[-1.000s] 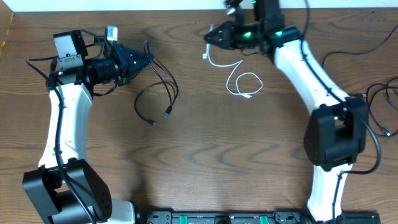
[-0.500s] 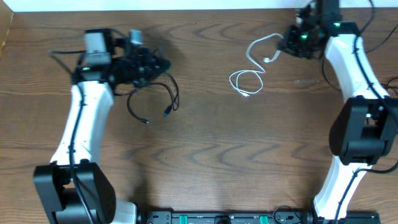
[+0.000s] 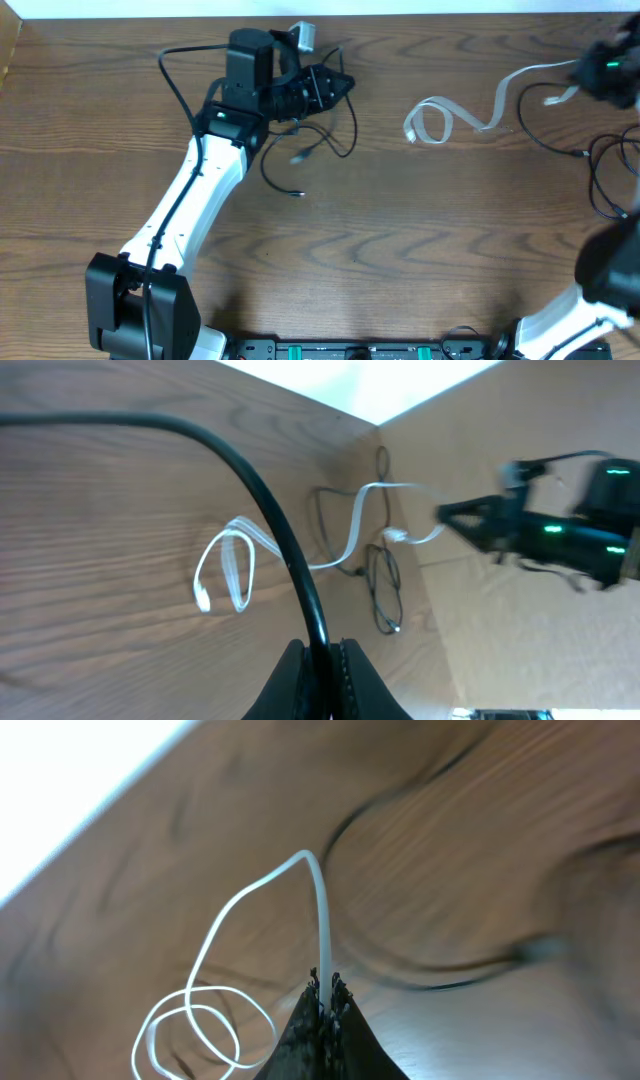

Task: Untangle cables
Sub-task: 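Lower the white cable at the right edge and open the right gripper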

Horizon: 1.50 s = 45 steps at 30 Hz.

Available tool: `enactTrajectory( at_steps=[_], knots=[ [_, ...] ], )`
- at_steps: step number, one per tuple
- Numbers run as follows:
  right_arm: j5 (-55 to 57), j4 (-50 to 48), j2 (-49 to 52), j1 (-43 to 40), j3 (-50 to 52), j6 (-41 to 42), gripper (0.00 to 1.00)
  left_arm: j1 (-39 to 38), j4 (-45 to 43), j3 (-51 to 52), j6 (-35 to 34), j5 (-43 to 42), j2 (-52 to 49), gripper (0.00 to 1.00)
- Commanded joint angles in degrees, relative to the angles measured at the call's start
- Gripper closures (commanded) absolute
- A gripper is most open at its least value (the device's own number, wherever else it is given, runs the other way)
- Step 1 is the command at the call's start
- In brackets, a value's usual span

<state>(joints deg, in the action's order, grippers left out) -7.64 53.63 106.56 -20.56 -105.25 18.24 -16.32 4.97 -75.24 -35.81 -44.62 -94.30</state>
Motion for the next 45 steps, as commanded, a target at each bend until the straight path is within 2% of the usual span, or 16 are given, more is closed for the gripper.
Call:
enactTrajectory(
  at_steps=[1, 7, 12, 13, 14, 15, 17, 19, 22, 25, 26, 27, 28, 30, 36, 45],
  knots=[
    [14.56, -0.79, -7.78, -1.86, -0.39, -1.09, 0.99, -0.52, -0.83, 0.0, -0.7, 1.11, -0.44, 0.92],
    [17.57, -2.1, -13.35, -2.78, -0.39, -1.11, 0.99, -0.55, -0.31, 0.0, -0.7, 1.66, -0.44, 0.92],
    [14.38, -1.57, -11.15, -2.01, -0.37, -1.16, 0.98, -0.52, 2.69, 0.02, 0.22, 1.86, -0.44, 0.92],
    [13.09, -1.03, -10.1, -1.81, -0.37, -1.18, 0.8, -0.48, 3.87, 0.02, 0.44, 1.86, -0.44, 0.92],
    [11.76, -0.59, -9.14, -1.6, -0.37, -1.2, 0.55, -0.48, 4.92, 0.02, 0.94, 1.86, -0.44, 0.92],
    [10.75, -0.26, -8.52, -1.51, -0.37, -1.2, 0.4, -0.48, 5.6, 0.02, 1.49, 1.86, -0.44, 0.92],
    [6.21, -0.07, -6.64, -1.22, -0.37, -2.95, 0.23, -0.48, 7.08, 0.02, 1.7, 1.86, -0.44, 0.92],
    [1.88, -0.09, -5.53, -0.94, -0.37, -5.46, 0.14, -0.48, 7.58, 0.02, 1.7, 1.86, -0.44, 0.92],
    [-11.65, 0.0, -3.45, 0.2, -0.37, -11.61, 0.14, -0.48, 7.82, 0.0, 3.02, 1.9, -0.44, 0.92],
    [-18.64, -0.5, -1.6, 1.9, -0.37, -12.11, 0.14, -0.5, 10.29, 0.02, 3.87, 5.07, -0.44, 0.9],
    [-19.87, -0.7, -0.66, 3.13, -0.37, -12.13, 0.14, -0.48, 12.41, 0.02, 3.87, 7.67, -0.44, 0.61],
    [-19.91, -0.7, -0.28, 3.89, -0.37, -12.15, 0.13, -0.48, 14.23, 0.02, 3.89, 9.73, -0.44, 0.41],
    [-19.87, -0.7, 0.11, 4.66, -0.37, -12.33, 0.12, -0.48, 15.26, 0.02, 3.89, 10.95, -0.44, 0.25],
    [-19.91, -0.7, 0.87, 7.08, -0.37, -13.35, 0.12, -0.48, 19.12, 0.02, 4.09, 16.13, -0.44, 0.13],
    [-19.87, -0.76, 2.67, 15.02, -0.37, -18.75, 0.11, -0.48, 27.26, 0.02, 5.38, 30.73, -0.44, 0.09],
    [-19.78, -2.27, 7.74, 27.91, -0.37, -22.08, 0.03, 0.48, 36.94, 0.02, 5.29, 51.04, -0.44, 0.09]
  ],
)
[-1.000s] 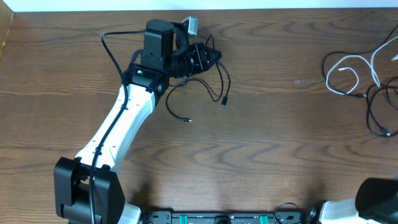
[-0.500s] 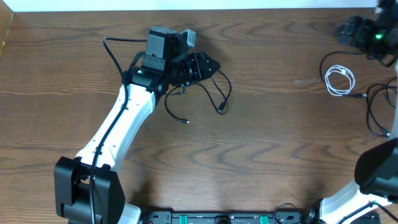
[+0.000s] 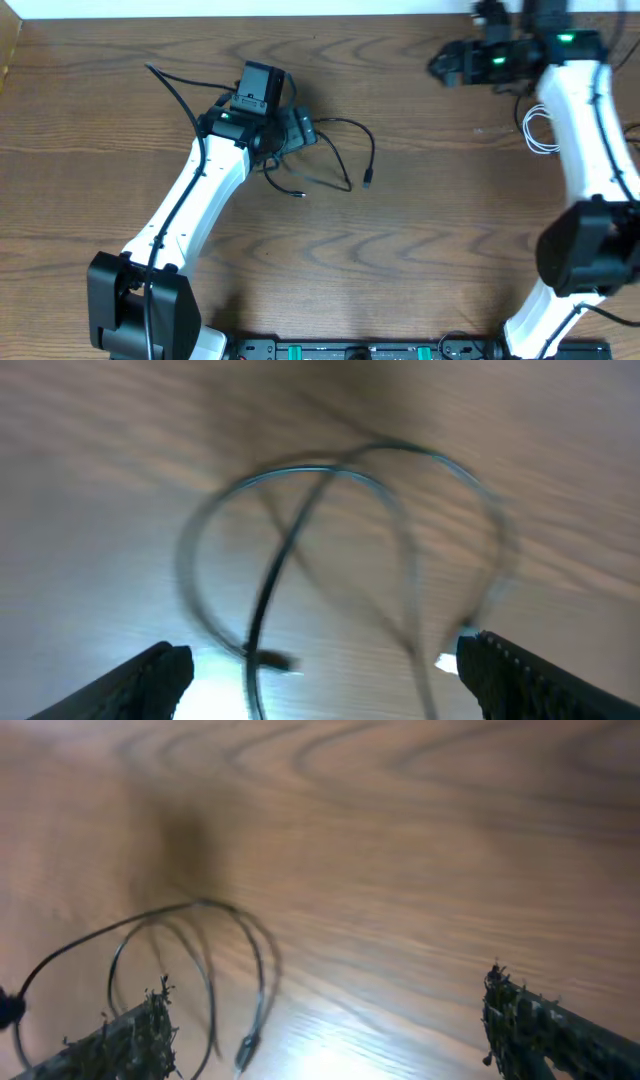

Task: Untangle cables

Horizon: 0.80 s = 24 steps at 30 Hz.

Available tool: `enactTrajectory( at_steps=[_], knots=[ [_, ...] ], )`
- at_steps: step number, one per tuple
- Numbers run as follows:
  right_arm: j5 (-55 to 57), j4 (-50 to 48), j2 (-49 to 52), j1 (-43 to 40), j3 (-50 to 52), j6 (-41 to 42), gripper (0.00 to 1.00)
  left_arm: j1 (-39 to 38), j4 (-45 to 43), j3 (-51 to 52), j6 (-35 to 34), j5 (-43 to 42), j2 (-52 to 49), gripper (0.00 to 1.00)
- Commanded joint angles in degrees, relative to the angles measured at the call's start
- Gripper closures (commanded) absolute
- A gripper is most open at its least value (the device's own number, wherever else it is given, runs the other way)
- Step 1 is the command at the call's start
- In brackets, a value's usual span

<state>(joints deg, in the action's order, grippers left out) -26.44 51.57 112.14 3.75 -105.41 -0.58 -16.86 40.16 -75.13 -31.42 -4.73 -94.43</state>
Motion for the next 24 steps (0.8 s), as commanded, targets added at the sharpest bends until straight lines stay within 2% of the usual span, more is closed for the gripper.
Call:
enactTrajectory(
  at_steps=[1, 11, 15, 18, 24],
  knots=[
    [-0.96, -0.42, 2.71, 4.96, -0.22, -3.74, 0.03, 1.51, 2.34, -0.09, 0.9, 11.85, -0.31, 0.09],
    [-1.14, -8.48, 9.68, 23.56, -0.22, -6.05, 0.04, 11.43, 3.32, -0.09, -2.12, 11.1, -0.31, 0.08],
    [1.16, -12.11, 10.95, 30.14, -0.22, -6.99, 0.11, 14.88, 3.41, -0.09, -2.03, 9.92, -0.31, 0.08],
    [6.14, -14.78, 12.04, 34.86, -0.22, -6.99, 0.21, 17.14, 3.78, -0.09, -1.64, 10.38, -0.31, 0.08],
    [15.61, -18.78, 15.23, 42.07, -0.22, -6.99, 0.3, 22.8, 3.91, 0.83, -2.08, 11.61, -1.2, 0.08]
  ],
)
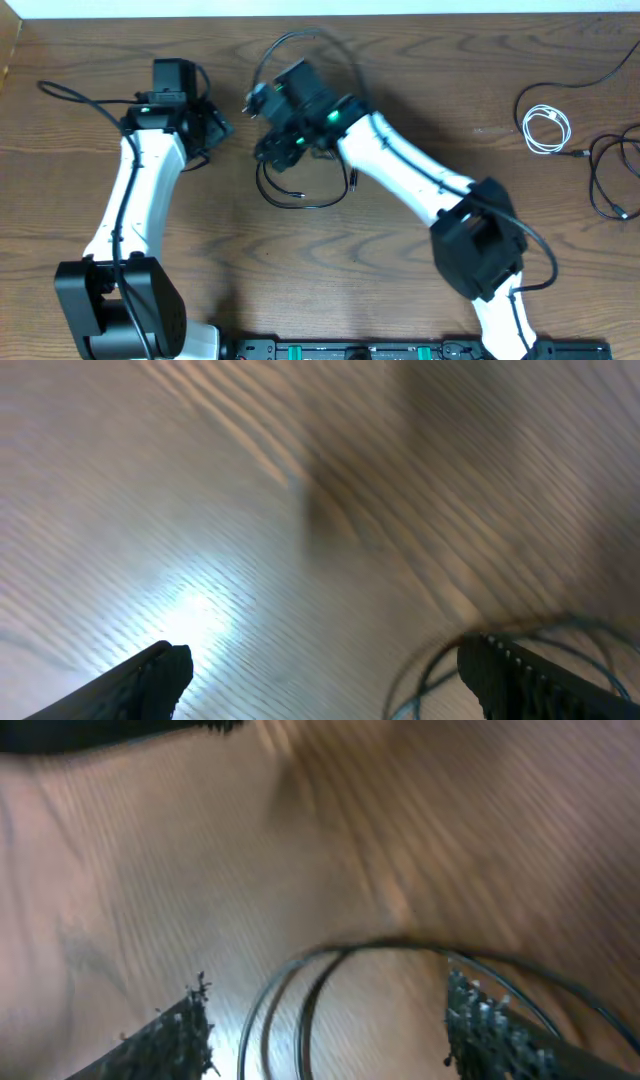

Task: Untangle cables

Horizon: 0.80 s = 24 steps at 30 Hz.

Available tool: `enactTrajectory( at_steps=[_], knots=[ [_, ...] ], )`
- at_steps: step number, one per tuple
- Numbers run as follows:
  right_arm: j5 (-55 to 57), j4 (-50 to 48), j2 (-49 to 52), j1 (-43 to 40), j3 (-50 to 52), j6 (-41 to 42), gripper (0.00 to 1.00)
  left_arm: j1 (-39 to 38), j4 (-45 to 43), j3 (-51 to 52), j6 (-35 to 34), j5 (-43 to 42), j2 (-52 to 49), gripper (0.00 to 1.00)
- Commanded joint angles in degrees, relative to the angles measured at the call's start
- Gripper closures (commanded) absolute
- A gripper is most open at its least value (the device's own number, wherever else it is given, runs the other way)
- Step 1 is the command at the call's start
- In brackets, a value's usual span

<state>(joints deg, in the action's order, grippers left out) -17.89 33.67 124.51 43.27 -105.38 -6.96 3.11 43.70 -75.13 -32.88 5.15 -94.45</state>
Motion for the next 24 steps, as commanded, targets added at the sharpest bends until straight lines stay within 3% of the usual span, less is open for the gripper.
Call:
enactTrajectory(
  at_steps=[1, 7, 16, 19, 22, 24],
  knots=[
    [8.13, -1.38, 3.41, 3.45, -0.24, -0.63, 0.33, 3.63, 0.42, 1.05, -0.59, 1.73, -1.53, 0.08],
    [12.66, -2.67, 6.49, 6.67, -0.24, -0.61, 0.49, 6.34, 0.66, 2.82, -0.59, 1.55, -3.61, 0.08],
    [13.84, -5.22, 12.11, 6.67, -0.24, -0.59, 0.49, 6.34, 0.63, 2.93, -0.57, 0.24, -5.53, 0.08],
    [14.56, -4.96, 12.13, 6.71, -0.24, -0.37, 0.6, 6.36, 0.66, 2.93, -0.31, 0.24, -5.53, 0.08],
    [14.58, -4.5, 12.24, 6.64, -0.24, -0.37, 0.6, 6.36, 0.81, 2.93, -0.17, 0.26, -5.53, 0.08],
    [14.6, -4.37, 12.5, 6.51, -0.24, -0.37, 0.66, 6.36, 0.83, 2.93, -0.17, 0.26, -5.53, 0.08]
  ],
)
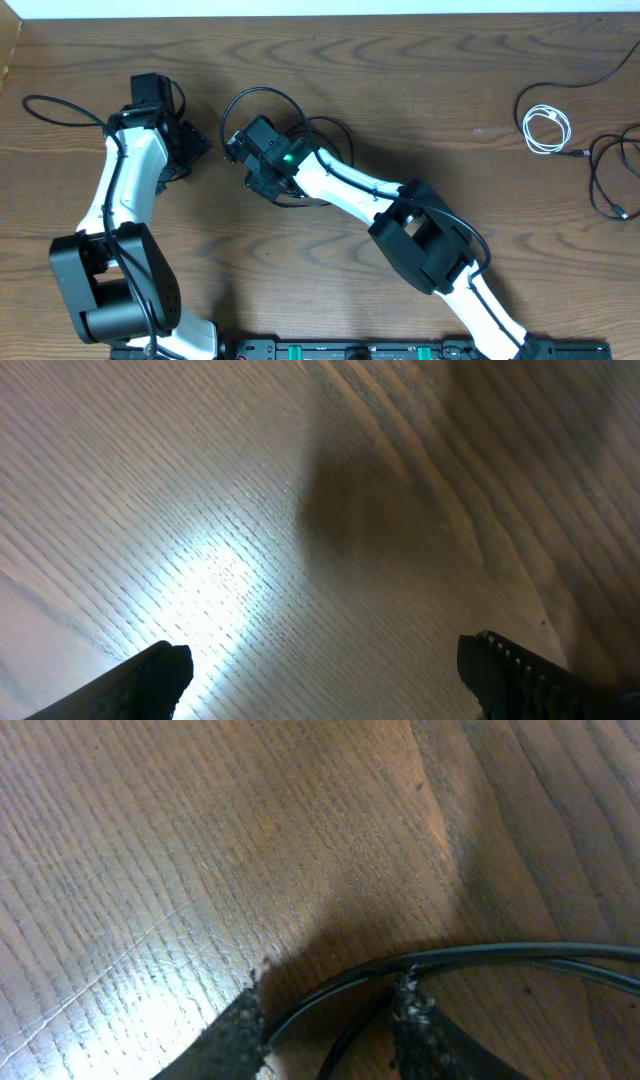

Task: Untangle cables

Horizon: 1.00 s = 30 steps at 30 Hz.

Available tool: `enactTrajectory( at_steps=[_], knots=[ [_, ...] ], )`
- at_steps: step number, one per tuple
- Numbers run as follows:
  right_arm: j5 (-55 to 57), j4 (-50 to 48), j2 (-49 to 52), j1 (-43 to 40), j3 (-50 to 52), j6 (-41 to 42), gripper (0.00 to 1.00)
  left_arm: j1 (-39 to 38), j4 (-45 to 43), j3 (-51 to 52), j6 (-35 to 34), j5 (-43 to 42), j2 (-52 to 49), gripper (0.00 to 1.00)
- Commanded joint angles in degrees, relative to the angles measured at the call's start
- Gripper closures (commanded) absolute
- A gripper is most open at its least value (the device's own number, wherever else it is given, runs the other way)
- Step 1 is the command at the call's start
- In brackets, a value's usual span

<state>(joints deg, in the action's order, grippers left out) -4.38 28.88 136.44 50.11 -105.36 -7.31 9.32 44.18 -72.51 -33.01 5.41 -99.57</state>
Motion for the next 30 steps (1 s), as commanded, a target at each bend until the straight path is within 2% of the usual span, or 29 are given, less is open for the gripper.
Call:
enactTrajectory(
  at_steps=[1, 4, 6, 8, 12, 15, 18, 22, 30],
  knots=[
    [1.09, 0.48, 0.66, -0.39, -0.26, -0.02, 0.7, 0.15, 0.35, 0.31, -0.04, 0.0, -0.42, 0.08],
    [1.05, 0.61, 1.38, -0.68, -0.26, 0.0, 0.79, 0.15, 0.35, 0.31, -0.04, 0.0, -0.42, 0.08],
    [1.05, 0.5, 1.49, -0.79, -0.26, -0.04, 0.91, 0.15, 0.35, 0.31, -0.04, 0.0, -0.42, 0.08],
    [1.09, 0.22, 1.46, -1.14, -0.28, -0.07, 0.99, 0.15, 0.33, 0.31, -0.04, 0.0, -0.42, 0.08],
    [1.55, 1.07, -0.46, -2.19, -0.28, -0.02, 0.99, 0.15, 0.33, 0.31, -0.04, 0.0, -0.42, 0.08],
    [7.85, 0.68, -3.04, -3.82, -0.35, 3.08, 0.99, 0.15, 0.33, 0.31, -0.04, 0.0, -0.42, 0.08],
    [15.3, 2.36, -5.05, -6.03, -0.35, 2.95, 0.99, 0.13, 0.33, 0.31, -0.04, 0.0, -0.42, 0.08],
    [19.89, 6.16, -5.75, -9.2, -0.35, 2.69, 0.99, 0.15, 0.33, 0.31, -0.04, 0.0, -0.42, 0.08],
    [23.56, 17.59, -5.66, -21.84, -0.33, 1.95, 0.99, 0.13, 0.33, 0.31, -0.07, 0.0, -0.42, 0.08]
  ],
)
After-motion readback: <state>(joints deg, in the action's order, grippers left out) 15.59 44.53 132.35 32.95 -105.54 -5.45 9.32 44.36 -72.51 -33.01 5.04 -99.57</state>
